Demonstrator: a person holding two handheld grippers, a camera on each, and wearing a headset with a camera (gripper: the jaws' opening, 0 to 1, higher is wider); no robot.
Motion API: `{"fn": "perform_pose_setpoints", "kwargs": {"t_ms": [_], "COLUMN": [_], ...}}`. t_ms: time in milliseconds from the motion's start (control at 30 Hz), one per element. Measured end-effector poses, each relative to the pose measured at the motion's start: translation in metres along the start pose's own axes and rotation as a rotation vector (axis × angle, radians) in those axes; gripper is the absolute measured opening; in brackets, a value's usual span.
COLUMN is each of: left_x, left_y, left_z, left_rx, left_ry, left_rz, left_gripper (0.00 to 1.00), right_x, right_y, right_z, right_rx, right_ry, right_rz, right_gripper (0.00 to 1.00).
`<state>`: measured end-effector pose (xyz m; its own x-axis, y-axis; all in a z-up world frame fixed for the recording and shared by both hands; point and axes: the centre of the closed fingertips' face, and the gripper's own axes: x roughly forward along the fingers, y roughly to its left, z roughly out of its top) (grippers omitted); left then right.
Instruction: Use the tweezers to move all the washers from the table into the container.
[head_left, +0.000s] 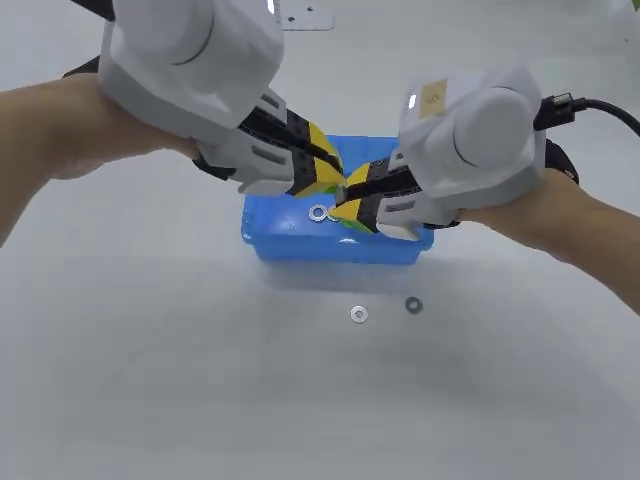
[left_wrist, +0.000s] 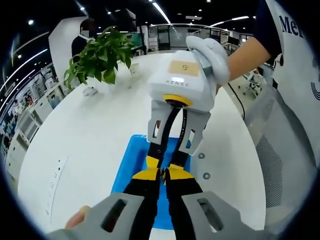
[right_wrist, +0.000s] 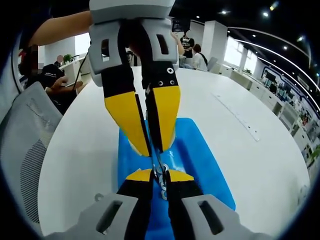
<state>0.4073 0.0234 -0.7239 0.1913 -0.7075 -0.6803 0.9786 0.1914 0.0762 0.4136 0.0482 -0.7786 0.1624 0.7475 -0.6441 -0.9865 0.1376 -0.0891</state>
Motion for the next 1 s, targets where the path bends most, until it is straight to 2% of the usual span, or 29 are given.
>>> {"fn": "perform_pose_setpoints", "kwargs": {"t_ms": [67, 133, 333, 533, 767, 1000], "left_x": [-0.001, -0.002, -0.011, -0.022, -0.036, -0.042], "left_y": [-0.003, -0.005, -0.007, -0.012, -0.027, -0.044], "left_z": [0.001, 0.002, 0.013, 0.026, 0.044, 0.054], "left_rx": [0.013, 0.061, 0.059, 0.086, 0.109, 0.129], "left_ry": [0.001, 0.003, -0.018, -0.044, -0.086, -0.102], "left_rz": [-0.003, -0.006, 0.003, 0.014, 0.022, 0.024], "left_gripper": [0.08, 0.07, 0.07, 0.07, 0.06, 0.06], "right_x": [-0.001, -0.003, -0.013, -0.027, -0.046, -0.057], "right_y": [0.000, 0.002, 0.004, 0.009, 0.023, 0.037], "right_z": [0.001, 0.002, 0.011, 0.023, 0.037, 0.042], "right_rx": [-0.002, 0.000, -0.017, -0.041, -0.052, -0.065], "right_ry": [0.001, 0.003, -0.014, -0.044, -0.083, -0.094], "right_rz": [-0.004, 0.001, -0.012, -0.025, -0.022, -0.017], "right_gripper": [0.12, 0.12, 0.11, 0.11, 0.09, 0.09]}}
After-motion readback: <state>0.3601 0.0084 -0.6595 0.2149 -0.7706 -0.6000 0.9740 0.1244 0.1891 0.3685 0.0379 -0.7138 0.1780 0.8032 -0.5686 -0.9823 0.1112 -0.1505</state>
